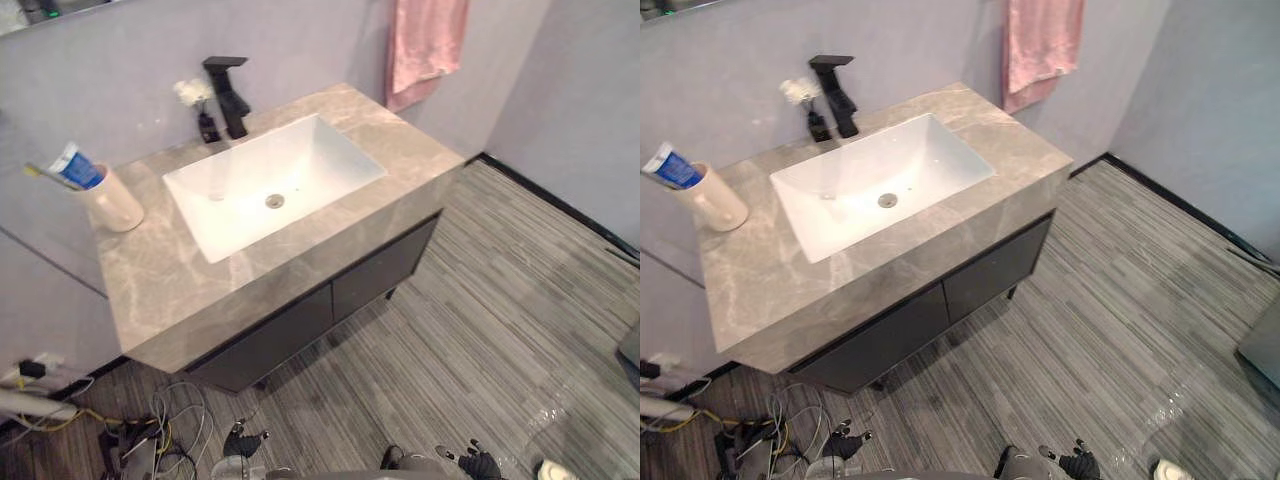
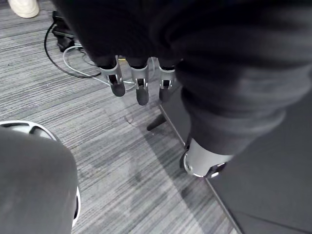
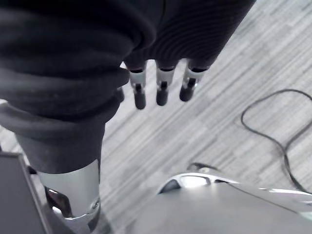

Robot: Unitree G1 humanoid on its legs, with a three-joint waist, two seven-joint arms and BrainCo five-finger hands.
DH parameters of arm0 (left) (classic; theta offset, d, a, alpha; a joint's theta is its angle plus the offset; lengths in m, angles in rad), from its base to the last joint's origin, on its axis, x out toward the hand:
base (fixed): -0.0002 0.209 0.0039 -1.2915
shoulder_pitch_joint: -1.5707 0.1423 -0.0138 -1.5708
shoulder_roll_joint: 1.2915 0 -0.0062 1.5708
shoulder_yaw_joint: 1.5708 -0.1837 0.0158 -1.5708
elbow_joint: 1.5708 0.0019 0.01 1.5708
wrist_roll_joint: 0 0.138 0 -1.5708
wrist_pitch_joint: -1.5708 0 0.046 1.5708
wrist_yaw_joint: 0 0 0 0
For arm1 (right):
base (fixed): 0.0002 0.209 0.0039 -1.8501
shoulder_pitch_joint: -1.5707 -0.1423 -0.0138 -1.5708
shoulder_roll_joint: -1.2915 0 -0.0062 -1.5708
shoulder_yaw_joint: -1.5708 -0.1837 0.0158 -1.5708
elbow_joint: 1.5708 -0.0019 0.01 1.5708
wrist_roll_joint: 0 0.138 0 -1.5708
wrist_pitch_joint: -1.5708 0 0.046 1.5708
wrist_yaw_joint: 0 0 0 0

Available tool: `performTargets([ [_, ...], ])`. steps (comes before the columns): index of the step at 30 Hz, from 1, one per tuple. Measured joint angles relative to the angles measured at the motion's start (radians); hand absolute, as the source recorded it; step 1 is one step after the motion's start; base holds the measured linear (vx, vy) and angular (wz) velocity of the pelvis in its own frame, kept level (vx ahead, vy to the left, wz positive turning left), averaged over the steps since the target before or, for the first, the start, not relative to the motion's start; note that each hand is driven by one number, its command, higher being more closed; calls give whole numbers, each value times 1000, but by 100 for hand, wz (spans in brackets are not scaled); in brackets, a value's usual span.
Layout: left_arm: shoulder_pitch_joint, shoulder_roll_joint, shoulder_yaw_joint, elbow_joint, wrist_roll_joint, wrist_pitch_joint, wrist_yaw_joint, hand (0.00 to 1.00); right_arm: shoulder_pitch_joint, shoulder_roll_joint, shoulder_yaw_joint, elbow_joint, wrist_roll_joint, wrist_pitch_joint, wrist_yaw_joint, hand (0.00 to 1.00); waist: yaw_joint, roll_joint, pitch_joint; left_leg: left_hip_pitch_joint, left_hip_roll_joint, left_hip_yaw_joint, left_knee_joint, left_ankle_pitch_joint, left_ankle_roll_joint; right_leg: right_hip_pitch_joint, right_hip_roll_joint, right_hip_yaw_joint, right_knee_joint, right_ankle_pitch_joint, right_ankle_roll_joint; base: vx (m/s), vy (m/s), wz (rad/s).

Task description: Organize washtable

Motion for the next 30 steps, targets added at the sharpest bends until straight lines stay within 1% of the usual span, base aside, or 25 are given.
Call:
performTargets([
  [2,-5,6,-21,1,0,0,1,0,5,8,33,0,0,-1,1,0,-4,-22,4,7,3,8,12,28,-14,2,14,30,-16,16,-12,-96,-89,-52],
  [5,-23,17,-44,20,4,1,0,0,13,8,41,-1,-4,-8,3,0,-7,-35,12,39,34,37,54,30,-17,13,50,71,-5,17,-23,-55,-75,-54],
  [7,-31,20,-41,31,9,0,-1,0,15,7,65,-3,-30,-11,15,0,-10,-43,24,36,77,46,181,31,-19,18,80,139,33,2,-46,-73,-58,-84],
  [8,-31,19,-34,31,10,0,-2,0,15,8,73,-4,-32,-12,17,0,-9,-48,32,19,86,12,232,31,-5,16,84,161,43,-2,-52,-81,2,-102],
  [9,-32,15,-25,31,9,-2,-2,0,11,3,76,-4,-38,-16,21,0,-4,-46,40,9,67,-85,251,-23,8,15,102,207,52,-9,-54,-81,51,-131],
  [10,-34,8,-17,31,9,-9,-1,0,-2,-5,76,0,-40,-18,22,0,-4,-32,50,1,8,-243,233,-93,3,14,134,271,56,-19,-61,-142,93,-168],
  [11,-34,6,-8,31,9,-9,-2,0,-6,-6,76,-1,-41,-21,23,0,-9,-25,56,-29,-55,-384,233,-135,-17,10,169,339,55,-19,-60,-124,76,-161],
  [12,-34,5,-3,29,9,-10,-2,0,-4,-6,76,1,-43,-22,23,0,-8,-25,59,-46,-83,-440,232,-148,-19,4,186,380,55,-19,-60,-179,91,-168],
  [14,-34,-6,40,21,9,-19,-1,0,-7,-10,78,2,-51,-23,31,0,-6,-20,65,-92,-165,-588,180,-155,-9,-18,250,511,31,-18,-61,-152,81,-190],
  [15,-33,-27,58,22,11,-19,0,0,-7,-26,77,0,-60,-27,43,0,-3,37,54,-115,-156,-660,109,-170,32,-21,312,545,27,-21,-66,-143,103,-238],
  [16,-31,-23,105,19,8,-23,1,0,-15,-26,85,-8,-70,-27,51,0,11,16,71,-120,-160,-612,155,-200,62,-107,317,508,307,-88,-101,-85,98,-217],
  [17,-26,-7,134,-2,11,-20,1,0,19,2,95,-7,-72,-29,50,0,-8,-42,70,-108,-182,-560,196,-225,47,-80,289,557,374,-151,-70,17,48,-176],
  [18,-22,1,150,-13,12,-20,1,0,27,9,95,-2,-77,-27,50,0,-8,-67,66,-112,-195,-527,222,-242,30,-61,295,624,336,-192,-60,59,42,-161],
  [19,-25,1,176,-7,14,-18,3,0,26,4,93,-1,-80,-19,52,0,-7,-59,61,-131,-171,-521,256,-261,45,-66,358,704,309,-163,-56,27,45,-176],
  [20,-14,-4,190,-3,16,-15,2,0,22,-1,92,-2,-84,-20,57,0,-4,-37,50,-127,-155,-528,238,-262,55,-66,380,743,273,-141,-54,25,76,-226],
  [21,-2,-13,197,1,32,-13,2,0,1,-3,87,1,-94,-21,61,0,-17,-25,44,-108,-125,-471,187,-245,73,-64,392,789,193,-112,-52,88,119,-215],
  [22,5,-10,197,-1,45,-12,1,0,-4,0,72,2,-99,-20,63,0,-31,-23,44,-94,-103,-388,154,-229,77,-75,381,797,148,-104,-55,90,137,-202],
  [23,6,-7,197,-2,53,-11,2,0,2,1,66,2,-99,-20,62,0,-32,-29,41,-93,-105,-357,156,-230,77,-82,378,812,132,-84,-25,54,157,-214],
  [24,9,7,185,3,56,-8,2,0,1,6,67,2,-99,-19,61,0,-30,-29,42,-94,-106,-294,178,-233,77,-87,392,895,105,8,2,17,123,-238],
  [25,10,9,169,4,70,-7,2,0,-10,6,65,-3,-98,-18,61,0,-35,-32,39,-99,-95,-240,215,-232,75,-80,416,981,67,50,23,17,108,-249],
  [26,10,9,162,4,76,-7,2,0,-15,5,63,-2,-96,-19,61,0,-35,-24,41,-112,-87,-213,244,-232,74,-78,420,1019,44,74,29,7,115,-250],
  [27,2,18,150,9,87,-8,1,0,-39,8,60,1,-88,-21,59,0,-35,-26,49,-164,-73,-167,332,-222,62,-79,425,1071,18,116,44,-48,126,-242],
  [28,-12,37,137,9,92,-12,1,0,-66,18,58,12,-73,-12,59,0,-37,-49,68,-217,-70,-169,370,-276,82,-102,432,1093,15,164,64,-69,110,-221],
  [29,-28,50,135,12,93,-15,1,0,-74,26,47,15,-71,-9,58,0,-40,-55,81,-218,-72,-167,296,-285,108,-105,428,1059,-8,190,48,-86,79,-197],
  [30,-47,61,147,14,93,-10,0,0,-86,37,16,32,-66,-6,58,0,-38,-64,97,-172,-61,-72,161,-214,141,-108,385,888,-50,169,-45,-48,51,-199],
])
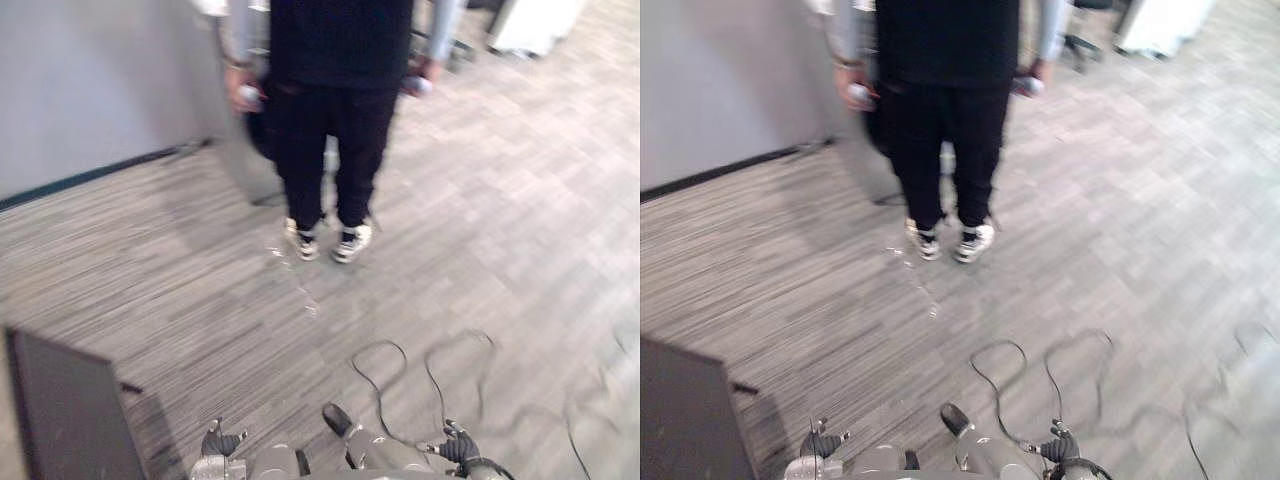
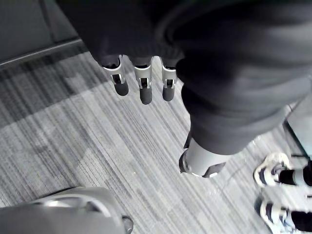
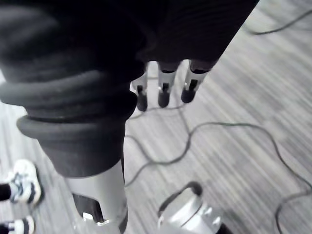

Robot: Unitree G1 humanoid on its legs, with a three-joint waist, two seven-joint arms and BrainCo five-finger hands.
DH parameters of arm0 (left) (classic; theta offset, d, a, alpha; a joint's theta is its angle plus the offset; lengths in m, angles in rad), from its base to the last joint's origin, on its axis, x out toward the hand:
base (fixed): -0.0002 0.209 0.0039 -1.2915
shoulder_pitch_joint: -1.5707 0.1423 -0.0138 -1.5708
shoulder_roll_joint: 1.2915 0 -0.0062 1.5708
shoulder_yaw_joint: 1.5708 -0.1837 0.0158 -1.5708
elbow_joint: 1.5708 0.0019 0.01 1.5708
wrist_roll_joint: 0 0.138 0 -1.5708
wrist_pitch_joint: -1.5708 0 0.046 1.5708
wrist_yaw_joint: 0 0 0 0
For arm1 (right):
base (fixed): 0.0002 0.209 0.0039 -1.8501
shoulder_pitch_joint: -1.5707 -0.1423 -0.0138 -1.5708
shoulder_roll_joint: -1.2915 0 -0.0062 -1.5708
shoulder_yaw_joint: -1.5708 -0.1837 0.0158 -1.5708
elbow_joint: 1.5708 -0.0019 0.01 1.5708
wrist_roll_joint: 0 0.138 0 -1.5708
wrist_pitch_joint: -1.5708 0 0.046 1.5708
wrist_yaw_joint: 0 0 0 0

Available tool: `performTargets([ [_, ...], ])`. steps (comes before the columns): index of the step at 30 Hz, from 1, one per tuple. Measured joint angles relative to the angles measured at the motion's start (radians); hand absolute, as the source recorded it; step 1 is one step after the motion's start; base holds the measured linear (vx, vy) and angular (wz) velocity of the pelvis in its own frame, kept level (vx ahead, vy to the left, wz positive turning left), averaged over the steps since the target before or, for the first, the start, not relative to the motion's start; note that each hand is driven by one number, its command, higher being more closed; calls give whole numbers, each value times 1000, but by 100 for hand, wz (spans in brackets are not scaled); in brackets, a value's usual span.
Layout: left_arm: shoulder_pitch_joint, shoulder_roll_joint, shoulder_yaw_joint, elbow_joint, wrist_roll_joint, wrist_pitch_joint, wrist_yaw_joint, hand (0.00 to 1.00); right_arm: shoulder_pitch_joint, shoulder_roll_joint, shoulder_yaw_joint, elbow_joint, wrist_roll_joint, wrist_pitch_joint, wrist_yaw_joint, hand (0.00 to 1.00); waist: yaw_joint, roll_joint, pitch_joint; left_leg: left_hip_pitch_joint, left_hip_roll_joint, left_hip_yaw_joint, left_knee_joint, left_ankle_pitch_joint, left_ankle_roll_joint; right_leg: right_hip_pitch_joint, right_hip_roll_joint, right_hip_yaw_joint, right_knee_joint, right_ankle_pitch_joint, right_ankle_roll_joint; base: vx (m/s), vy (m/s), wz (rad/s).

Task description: Organize washtable

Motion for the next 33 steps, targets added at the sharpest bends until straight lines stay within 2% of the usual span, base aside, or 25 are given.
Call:
performTargets([
  [1,4,-5,13,17,0,4,2,0,0,-1,-5,4,-1,0,0,0,13,-18,-4,45,-11,119,-66,27,13,-37,-75,-305,124,-95,-36,-40,86,-209],
  [2,1,-7,15,15,-2,11,2,0,2,-5,-5,3,-1,-1,3,0,15,-11,-4,61,-10,161,-83,32,15,-38,-122,-443,180,-135,-56,-15,154,-223],
  [3,5,-13,12,17,-2,17,1,0,7,-13,-5,2,-1,-5,3,0,21,6,2,92,-13,240,-112,37,20,-17,-212,-649,247,-208,-59,-46,206,-176],
  [5,4,-9,4,27,-2,18,2,0,10,-23,-4,1,-1,-5,0,0,29,16,3,115,-26,344,-143,40,27,11,-315,-793,305,-267,-36,-77,159,-186],
  [7,1,-4,3,31,-2,18,2,0,4,-29,8,2,-1,-4,0,0,29,16,1,132,-30,474,-164,42,29,42,-394,-936,335,-307,-30,-122,47,-193],
  [8,2,-5,-1,38,-2,18,2,0,0,-33,21,2,-2,-4,2,0,30,9,-3,144,-29,528,-172,42,28,71,-434,-1009,315,-314,-31,-102,-1,-169],
  [9,1,-4,-8,43,-2,18,2,0,0,-34,25,2,-2,-4,3,0,29,9,-3,152,-29,555,-173,42,28,90,-449,-1035,296,-311,-25,-74,-38,-153],
  [10,0,-4,-18,53,-3,17,2,0,1,-34,36,5,-2,-2,1,0,29,7,-4,168,-27,605,-170,43,27,124,-452,-1042,233,-300,10,-51,-93,-128],
  [11,-2,-11,-26,63,-3,17,2,0,0,-36,35,4,-2,-3,2,0,24,17,-1,180,-9,637,-155,45,23,136,-432,-1006,179,-271,54,-36,-118,-118],
  [14,0,-9,-31,69,-3,17,2,0,5,-28,35,6,-2,-3,1,0,10,19,-2,211,41,677,-98,52,11,164,-381,-935,116,-225,46,-9,-200,-92],
  [16,7,-2,-39,69,-2,16,0,0,9,-27,36,6,-1,-4,2,0,5,16,-6,224,106,688,-1,51,7,177,-340,-868,92,-210,33,-22,-212,-94],
  [17,10,2,-42,68,-2,16,0,0,11,-27,38,7,-1,-4,2,0,7,16,-6,224,150,691,75,50,5,177,-320,-835,90,-209,30,-30,-199,-109],
  [18,20,7,-49,68,-2,16,0,0,13,-29,44,10,-1,-4,3,0,10,22,-8,217,230,673,204,53,2,179,-286,-783,89,-218,13,-26,-236,-147],
  [19,37,8,-48,69,-3,16,1,0,17,-35,45,17,0,-4,3,0,9,37,-15,178,301,575,328,76,32,179,-248,-734,93,-221,0,-11,-222,-132],
  [20,43,8,-48,69,-4,16,1,0,19,-36,45,18,0,-4,3,0,9,40,-17,158,313,523,363,91,52,180,-236,-717,96,-223,-5,51,-135,-177],
  [21,69,6,-35,70,-15,11,4,0,34,-38,50,29,2,-3,3,0,17,29,-19,47,278,219,471,161,44,180,-206,-623,120,-229,-29,83,-51,-148],
  [23,75,0,-30,71,-24,10,2,0,49,-38,46,31,11,-6,2,0,32,33,-24,23,204,44,438,122,-21,177,-199,-560,135,-229,-37,116,27,-144],
  [24,77,-10,-20,72,-28,11,3,0,53,-35,32,41,11,-6,2,0,34,31,-24,20,146,-72,372,98,-61,176,-196,-504,143,-226,-42,124,86,-131],
  [26,81,-14,-16,72,-40,9,4,0,61,-36,29,47,11,-6,3,0,33,32,-25,12,98,-190,239,79,-101,164,-196,-423,156,-227,-35,91,118,-124],
  [27,84,-15,-16,72,-42,8,6,0,63,-36,29,47,11,-6,3,0,32,32,-25,11,89,-216,188,81,-106,155,-196,-401,161,-229,-29,46,176,-108],
  [28,91,-22,-15,73,-42,8,7,0,70,-40,28,46,11,-6,3,0,32,42,-33,16,75,-267,69,94,-128,139,-192,-365,164,-229,-9,46,235,-98],
  [29,95,-34,-15,76,-43,8,8,0,77,-48,17,46,12,-9,3,0,36,65,-45,28,75,-307,-68,137,-184,123,-179,-333,166,-227,13,70,264,-99],
  [30,96,-33,-13,80,-47,8,10,0,76,-51,15,49,12,-7,3,0,39,67,-49,46,68,-295,-85,172,-192,120,-181,-310,173,-229,26,119,267,-84],
  [31,100,-25,-13,103,-52,6,24,0,83,-36,14,50,12,-8,2,0,27,49,-65,65,37,-254,-135,184,-176,130,-216,-286,140,-217,59,121,206,-47],
  [33,88,-13,-16,113,-51,1,25,0,96,-24,2,52,18,-9,-2,0,19,36,-75,80,18,-243,-152,184,-167,146,-240,-279,88,-198,78,134,252,-20],
])
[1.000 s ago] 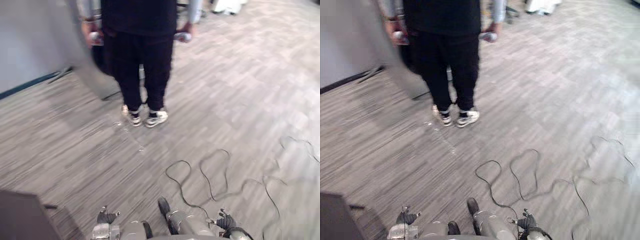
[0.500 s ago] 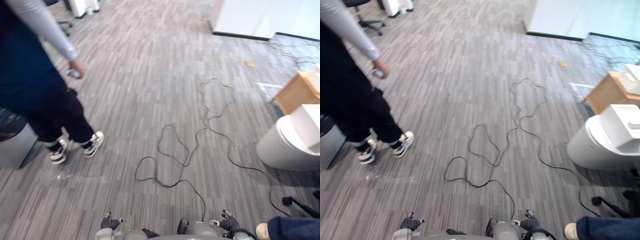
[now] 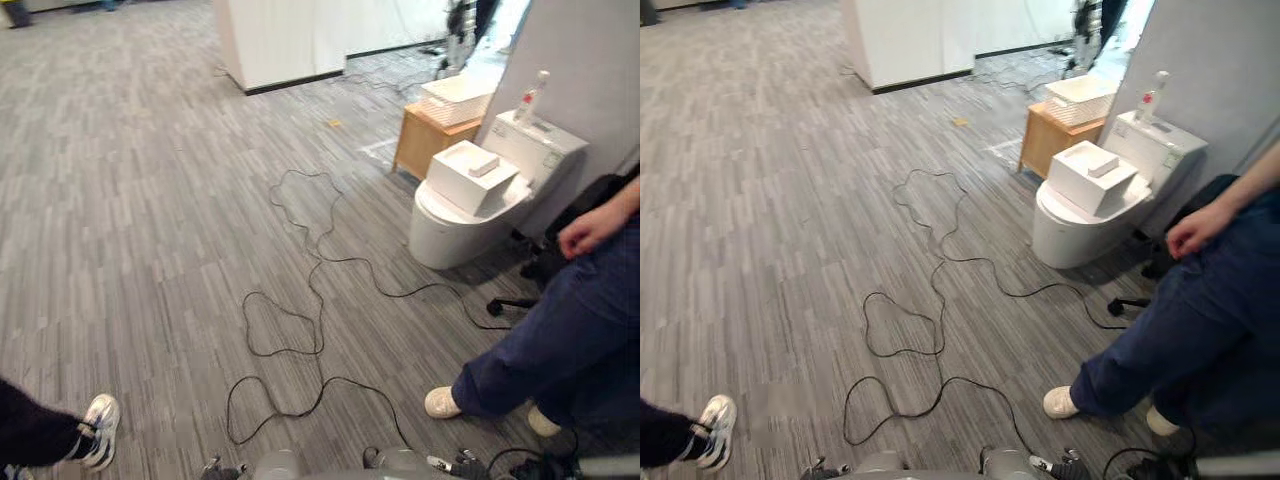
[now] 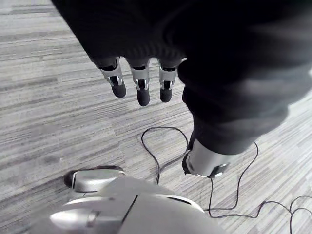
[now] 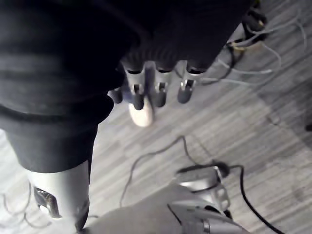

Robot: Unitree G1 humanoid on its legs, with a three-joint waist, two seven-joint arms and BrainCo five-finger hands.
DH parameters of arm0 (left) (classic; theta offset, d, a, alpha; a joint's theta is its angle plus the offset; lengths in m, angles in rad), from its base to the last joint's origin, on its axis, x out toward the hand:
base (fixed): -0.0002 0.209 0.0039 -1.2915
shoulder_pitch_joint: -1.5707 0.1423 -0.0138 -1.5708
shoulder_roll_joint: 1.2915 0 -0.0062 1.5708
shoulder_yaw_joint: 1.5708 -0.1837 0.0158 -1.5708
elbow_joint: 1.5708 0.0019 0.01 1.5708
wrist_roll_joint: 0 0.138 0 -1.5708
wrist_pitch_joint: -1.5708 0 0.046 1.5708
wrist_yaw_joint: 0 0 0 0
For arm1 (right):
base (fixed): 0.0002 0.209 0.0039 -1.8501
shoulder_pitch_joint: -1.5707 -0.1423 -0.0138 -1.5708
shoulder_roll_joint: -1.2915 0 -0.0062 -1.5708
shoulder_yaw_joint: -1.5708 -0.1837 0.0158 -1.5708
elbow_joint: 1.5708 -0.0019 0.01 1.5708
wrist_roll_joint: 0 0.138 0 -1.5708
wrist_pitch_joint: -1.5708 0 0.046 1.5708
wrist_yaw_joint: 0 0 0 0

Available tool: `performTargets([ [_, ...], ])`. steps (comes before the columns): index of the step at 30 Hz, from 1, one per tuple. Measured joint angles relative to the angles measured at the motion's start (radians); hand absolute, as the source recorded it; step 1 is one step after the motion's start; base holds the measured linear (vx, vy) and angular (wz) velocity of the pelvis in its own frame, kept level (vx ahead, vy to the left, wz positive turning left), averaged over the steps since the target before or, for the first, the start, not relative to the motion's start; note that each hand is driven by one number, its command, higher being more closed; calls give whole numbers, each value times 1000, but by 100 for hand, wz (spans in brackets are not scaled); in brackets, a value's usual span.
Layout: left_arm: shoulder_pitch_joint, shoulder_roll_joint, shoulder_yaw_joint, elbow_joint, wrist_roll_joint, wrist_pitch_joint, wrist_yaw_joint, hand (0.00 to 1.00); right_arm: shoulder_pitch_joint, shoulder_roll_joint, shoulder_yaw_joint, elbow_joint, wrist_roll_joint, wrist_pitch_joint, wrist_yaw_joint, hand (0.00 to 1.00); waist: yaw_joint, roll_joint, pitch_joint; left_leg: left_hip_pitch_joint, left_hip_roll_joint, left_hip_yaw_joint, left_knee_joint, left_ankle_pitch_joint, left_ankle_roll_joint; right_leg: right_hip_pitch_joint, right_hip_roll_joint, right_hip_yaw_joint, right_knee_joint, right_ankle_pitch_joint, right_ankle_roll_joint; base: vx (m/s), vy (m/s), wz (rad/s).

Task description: Organize washtable

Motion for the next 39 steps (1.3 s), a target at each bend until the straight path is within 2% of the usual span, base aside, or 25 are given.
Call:
performTargets([
  [2,2,8,-1,1,1,-2,1,0,8,11,-8,5,4,2,0,0,2,-17,-22,30,-34,39,-69,19,26,25,-35,24,-77,36,24,139,242,-27],
  [5,-1,13,-19,23,2,-2,1,0,24,15,-27,4,23,0,-6,0,-5,-21,-54,76,-91,53,-166,53,56,61,-89,15,-158,67,47,141,163,-5],
  [9,-2,13,-19,30,2,-3,-2,0,25,15,-47,10,30,2,-5,0,-13,-10,-59,106,-123,52,-196,60,66,93,-124,-6,-189,75,57,53,113,4],
  [13,-4,20,-26,41,2,-8,-2,0,22,22,-55,31,30,6,-5,0,-9,-25,-66,134,-129,51,-223,71,77,107,-128,-20,-192,78,57,-28,17,0],
  [15,-1,24,-42,43,2,-8,-3,0,23,25,-55,33,30,6,-5,0,-9,-24,-65,136,-131,52,-232,78,78,104,-129,-26,-192,78,57,-67,-23,-3],
  [16,1,25,-42,43,1,-8,-2,0,23,26,-54,33,30,6,-6,0,-9,-34,-70,144,-133,55,-248,89,79,103,-131,-37,-192,78,57,-132,-50,-4],
  [21,3,29,-59,44,1,-8,-3,0,23,25,-26,32,30,6,-7,0,-6,-47,-64,178,-135,60,-330,137,71,99,-129,-47,-195,78,55,-132,-55,1],
  [28,3,35,-61,42,1,-10,-4,0,27,28,-27,32,24,6,-10,0,-7,-50,-61,167,-134,17,-360,152,62,100,-137,-111,-196,74,49,-66,-41,16],
  [30,3,40,-58,40,1,-10,-5,0,23,32,-29,31,19,6,-10,0,-11,-49,-59,126,-126,-3,-283,118,57,87,-133,-126,-143,41,38,56,-44,32],
  [31,1,40,-54,34,1,-10,-6,0,22,33,-28,31,18,5,-7,0,-9,-49,-44,70,-105,-12,-161,56,49,65,-117,-127,-77,-2,19,50,-58,28],
  [33,8,38,-32,26,1,-10,-11,0,20,33,-29,18,17,4,1,0,-1,-47,-24,4,-68,-13,21,-4,30,45,-89,-130,7,-53,6,19,-72,22],
  [34,3,38,7,13,0,-10,-25,0,14,39,-30,13,16,4,7,0,0,-58,3,-102,-41,-14,257,-5,24,29,-83,-148,73,-94,4,-10,-72,30],
  [35,4,30,17,3,0,-9,-25,0,12,37,-30,13,15,4,8,0,4,-57,16,-138,-27,-13,337,10,27,29,-79,-153,97,-109,1,0,-66,35],
  [36,6,17,35,-5,-1,-9,-24,0,11,35,-37,12,15,4,8,0,20,-56,31,-173,-18,-13,418,44,7,38,-83,-156,132,-137,-4,63,-48,30],
  [37,7,22,40,-6,-2,-10,-24,0,2,35,-47,12,15,6,7,0,21,-69,44,-195,-17,-11,462,61,1,55,-101,-160,138,-153,-6,91,-26,30],
  [39,5,11,38,-9,-13,-11,-24,0,-17,26,-48,10,11,9,7,0,21,-55,48,-208,-28,-5,413,16,19,58,-114,-160,136,-160,-6,73,40,13],
])
